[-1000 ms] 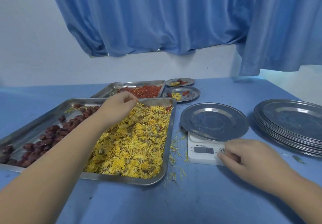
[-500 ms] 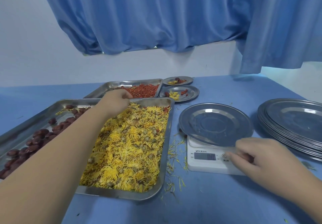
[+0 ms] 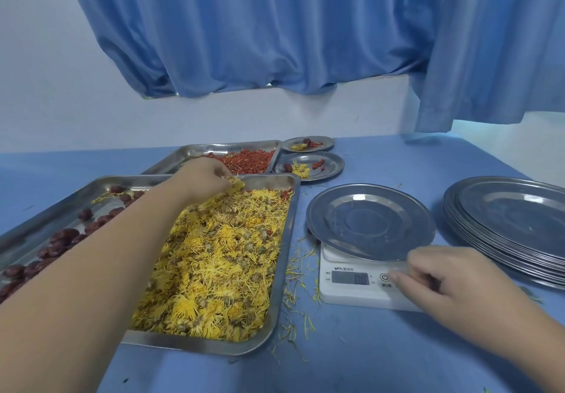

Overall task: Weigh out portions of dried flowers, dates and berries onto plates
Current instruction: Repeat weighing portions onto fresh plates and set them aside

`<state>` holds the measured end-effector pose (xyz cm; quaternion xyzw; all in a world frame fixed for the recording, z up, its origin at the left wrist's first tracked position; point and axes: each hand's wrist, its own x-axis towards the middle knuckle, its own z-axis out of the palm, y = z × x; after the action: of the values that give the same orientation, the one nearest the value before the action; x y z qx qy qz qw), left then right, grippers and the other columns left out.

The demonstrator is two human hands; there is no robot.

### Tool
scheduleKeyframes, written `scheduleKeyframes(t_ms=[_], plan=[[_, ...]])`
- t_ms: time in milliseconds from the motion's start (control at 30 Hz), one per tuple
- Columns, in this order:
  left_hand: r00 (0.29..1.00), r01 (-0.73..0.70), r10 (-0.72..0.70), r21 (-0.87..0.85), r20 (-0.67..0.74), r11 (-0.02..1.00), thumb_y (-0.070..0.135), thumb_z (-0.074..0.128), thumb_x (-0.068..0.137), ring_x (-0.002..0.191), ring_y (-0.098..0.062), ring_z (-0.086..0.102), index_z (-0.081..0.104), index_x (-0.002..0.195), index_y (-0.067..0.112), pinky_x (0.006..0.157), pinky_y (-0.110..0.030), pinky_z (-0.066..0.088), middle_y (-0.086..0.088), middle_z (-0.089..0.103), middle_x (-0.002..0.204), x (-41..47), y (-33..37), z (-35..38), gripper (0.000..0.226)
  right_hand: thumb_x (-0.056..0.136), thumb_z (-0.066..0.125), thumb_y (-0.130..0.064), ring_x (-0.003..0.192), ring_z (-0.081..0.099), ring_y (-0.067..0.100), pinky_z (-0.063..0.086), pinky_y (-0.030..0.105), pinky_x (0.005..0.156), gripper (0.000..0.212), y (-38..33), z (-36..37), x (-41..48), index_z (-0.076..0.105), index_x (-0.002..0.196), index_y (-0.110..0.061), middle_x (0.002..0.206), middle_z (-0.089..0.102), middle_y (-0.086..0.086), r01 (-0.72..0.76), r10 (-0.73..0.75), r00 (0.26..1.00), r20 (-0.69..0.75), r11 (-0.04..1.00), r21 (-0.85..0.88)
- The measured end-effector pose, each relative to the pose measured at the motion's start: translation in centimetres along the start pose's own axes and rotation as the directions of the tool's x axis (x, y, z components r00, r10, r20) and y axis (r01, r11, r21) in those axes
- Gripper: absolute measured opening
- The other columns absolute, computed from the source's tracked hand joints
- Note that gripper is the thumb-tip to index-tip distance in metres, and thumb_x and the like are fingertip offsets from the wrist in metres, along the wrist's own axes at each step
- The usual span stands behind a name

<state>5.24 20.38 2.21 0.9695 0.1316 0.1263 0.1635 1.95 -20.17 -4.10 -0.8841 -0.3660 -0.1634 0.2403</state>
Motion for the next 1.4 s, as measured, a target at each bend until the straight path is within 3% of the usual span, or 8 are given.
scheduleKeyframes(t_ms=[133, 300, 433, 533, 633, 867, 1167, 1400], plan=[[0.998, 0.034, -0.047, -0.313, -0.032, 0.949, 0.022, 0.065, 0.084, 0.07, -0.013, 0.059, 0.073, 0.084, 0.02, 0.061, -0.029, 0.045, 0.003, 0.067, 0.086, -1.3, 1.5, -0.8, 0.008, 0.081, 0.068, -0.035, 0.052, 0.039, 0.009, 0.036, 0.033, 0.051, 0.05, 0.0, -0.1, -0.1, 0.029, 0.053, -0.023, 0.054, 0.043, -0.008, -0.014, 0.014, 1.0, 0.001, 1.0, 0.024], [0.998, -0.005, 0.04, -0.508, 0.058, 0.861, 0.021, 0.058, 0.093, 0.083, -0.012, 0.07, 0.067, 0.099, 0.024, 0.076, -0.034, 0.055, 0.0, 0.073, 0.091, -3.3, 5.9, 0.2, 0.011, 0.082, 0.062, -0.04, 0.053, 0.04, 0.013, 0.04, 0.037, 0.053, 0.047, 0.0, -0.3, -0.2, 0.03, 0.053, -0.022, 0.058, 0.046, -0.009, -0.027, 0.027, 1.0, -0.002, 0.998, 0.057], [0.977, -0.15, 0.199, -0.436, 0.069, 0.887, 0.02, 0.059, 0.088, 0.077, -0.004, 0.068, 0.066, 0.107, 0.03, 0.072, -0.029, 0.057, 0.006, 0.072, 0.088, -4.2, 10.8, 1.9, 0.023, 0.083, 0.062, -0.04, 0.052, 0.04, 0.014, 0.041, 0.037, 0.053, 0.047, 0.2, -0.4, -0.2, 0.031, 0.054, -0.021, 0.051, 0.039, -0.005, -0.03, 0.03, 0.999, -0.012, 0.998, 0.059], [0.967, -0.205, 0.25, -0.438, 0.047, 0.876, 0.015, 0.059, 0.085, 0.065, 0.004, 0.059, 0.067, 0.106, 0.029, 0.059, -0.016, 0.043, 0.013, 0.063, 0.079, -4.3, 14.0, 3.4, 0.027, 0.083, 0.063, -0.039, 0.053, 0.039, 0.014, 0.04, 0.037, 0.053, 0.047, 0.3, -0.3, -0.2, 0.03, 0.054, -0.021, 0.049, 0.037, -0.005, -0.026, 0.027, 0.999, -0.02, 0.998, 0.059], [0.959, -0.237, 0.282, -0.458, 0.031, 0.857, 0.012, 0.061, 0.085, 0.069, 0.002, 0.053, 0.068, 0.104, 0.026, 0.058, -0.01, 0.039, 0.015, 0.055, 0.079, -4.3, 16.0, 5.2, 0.025, 0.083, 0.062, -0.04, 0.052, 0.039, 0.014, 0.04, 0.037, 0.053, 0.047, 0.6, -0.3, -0.2, 0.03, 0.054, -0.021, 0.049, 0.037, -0.005, -0.022, 0.023, 0.999, -0.026, 0.998, 0.059], [0.899, -0.375, 0.429, -0.349, 0.09, 0.859, 0.015, 0.074, 0.079, 0.09, -0.007, 0.062, 0.067, 0.099, 0.029, 0.084, -0.028, 0.052, 0.006, 0.064, 0.097, -5.1, 15.8, 7.9, 0.025, 0.083, 0.065, -0.036, 0.052, 0.039, 0.014, 0.042, 0.038, 0.053, 0.046, 0.9, 0.0, -0.1, 0.033, 0.055, -0.018, 0.049, 0.037, -0.004, -0.006, 0.008, 0.999, -0.039, 0.998, 0.055], [0.898, -0.35, 0.424, -0.395, 0.115, 0.85, 0.031, 0.077, 0.081, 0.095, 0.02, 0.054, 0.067, 0.109, 0.032, 0.071, 0.004, 0.038, 0.023, 0.064, 0.104, -6.0, 12.2, 5.1, 0.03, 0.084, 0.065, -0.033, 0.05, 0.036, 0.01, 0.039, 0.037, 0.051, 0.048, -0.3, 0.5, -0.2, 0.029, 0.054, -0.023, 0.049, 0.035, -0.007, 0.031, -0.031, 0.999, -0.04, 0.999, 0.016], [0.96, -0.24, 0.277, -0.385, 0.041, 0.891, 0.037, 0.062, 0.091, 0.088, 0.009, 0.061, 0.066, 0.103, 0.038, 0.076, -0.019, 0.047, 0.021, 0.066, 0.101, -7.5, 6.7, 2.4, 0.012, 0.086, 0.055, -0.035, 0.05, 0.036, 0.015, 0.036, 0.033, 0.045, 0.04, -5.4, 1.7, 2.5, 0.033, 0.055, -0.021, 0.052, 0.034, -0.007, 0.192, -0.195, 0.98, -0.049, 0.98, -0.06]])
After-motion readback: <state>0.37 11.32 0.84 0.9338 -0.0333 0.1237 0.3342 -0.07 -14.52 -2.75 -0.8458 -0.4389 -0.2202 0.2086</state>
